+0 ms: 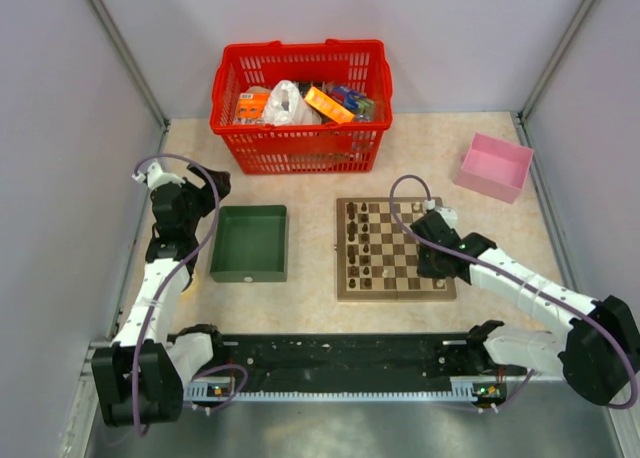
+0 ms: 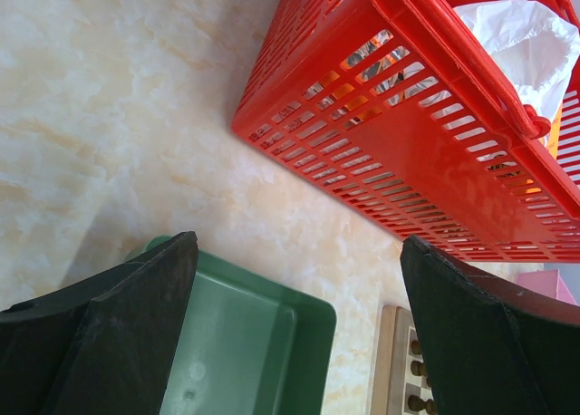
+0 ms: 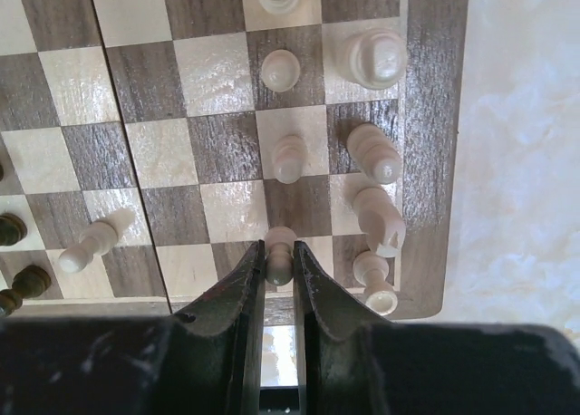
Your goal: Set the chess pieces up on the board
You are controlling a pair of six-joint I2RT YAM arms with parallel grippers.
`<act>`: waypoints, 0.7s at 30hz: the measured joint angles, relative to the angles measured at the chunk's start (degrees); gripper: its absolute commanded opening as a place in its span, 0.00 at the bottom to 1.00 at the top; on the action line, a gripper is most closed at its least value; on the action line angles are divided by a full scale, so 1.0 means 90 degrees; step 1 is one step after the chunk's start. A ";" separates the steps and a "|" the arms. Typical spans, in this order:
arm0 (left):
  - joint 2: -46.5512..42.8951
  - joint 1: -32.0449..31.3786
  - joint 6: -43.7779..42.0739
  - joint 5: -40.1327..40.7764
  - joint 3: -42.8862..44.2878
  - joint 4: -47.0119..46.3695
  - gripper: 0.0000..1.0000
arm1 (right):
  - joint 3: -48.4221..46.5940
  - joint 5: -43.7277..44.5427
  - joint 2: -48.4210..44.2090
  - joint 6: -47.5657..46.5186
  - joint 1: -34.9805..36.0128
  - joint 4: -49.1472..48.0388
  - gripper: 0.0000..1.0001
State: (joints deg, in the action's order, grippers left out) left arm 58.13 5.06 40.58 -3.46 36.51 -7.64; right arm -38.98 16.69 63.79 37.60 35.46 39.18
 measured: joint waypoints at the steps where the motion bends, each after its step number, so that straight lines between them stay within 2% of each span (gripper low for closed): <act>1: 0.0000 0.0000 0.0000 0.0000 0.0000 0.0000 0.99 | 0.0002 0.0002 0.0000 0.0007 -0.0022 0.0032 0.15; 21: 0.0000 0.0000 0.0000 0.0002 -0.0005 0.0000 0.99 | 0.0083 0.0136 0.0131 -0.0007 -0.0216 -0.0100 0.17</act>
State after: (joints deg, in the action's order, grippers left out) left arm 58.13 5.06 40.58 -3.44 36.47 -7.64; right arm -38.24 17.91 64.97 37.54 33.52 38.28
